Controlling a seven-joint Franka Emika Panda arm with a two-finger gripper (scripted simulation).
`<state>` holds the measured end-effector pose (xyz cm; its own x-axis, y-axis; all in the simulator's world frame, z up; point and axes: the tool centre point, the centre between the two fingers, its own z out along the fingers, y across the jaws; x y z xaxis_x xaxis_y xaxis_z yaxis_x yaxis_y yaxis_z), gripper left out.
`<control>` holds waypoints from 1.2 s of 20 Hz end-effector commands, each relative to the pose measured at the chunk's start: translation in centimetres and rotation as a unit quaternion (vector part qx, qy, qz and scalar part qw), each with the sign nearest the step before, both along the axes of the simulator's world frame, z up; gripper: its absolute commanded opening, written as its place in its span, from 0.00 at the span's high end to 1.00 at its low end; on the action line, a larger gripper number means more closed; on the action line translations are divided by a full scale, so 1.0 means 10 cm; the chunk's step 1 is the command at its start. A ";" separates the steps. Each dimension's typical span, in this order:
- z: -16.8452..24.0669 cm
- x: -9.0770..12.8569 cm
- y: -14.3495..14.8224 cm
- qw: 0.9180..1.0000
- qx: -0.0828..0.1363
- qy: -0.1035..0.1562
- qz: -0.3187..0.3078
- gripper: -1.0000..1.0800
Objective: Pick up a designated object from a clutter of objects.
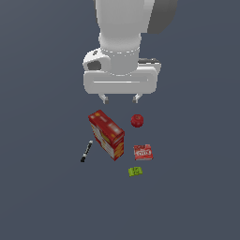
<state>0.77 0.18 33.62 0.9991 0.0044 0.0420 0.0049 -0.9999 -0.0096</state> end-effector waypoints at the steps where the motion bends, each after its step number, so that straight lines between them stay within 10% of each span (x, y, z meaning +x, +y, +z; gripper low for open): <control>1: 0.00 0.00 0.00 1.000 0.000 0.000 0.000 0.04; 24: -0.21 0.09 0.10 0.999 0.013 0.002 -0.046 0.04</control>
<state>1.54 1.02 31.79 0.9967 -0.0715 0.0390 -0.0702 -0.9969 -0.0343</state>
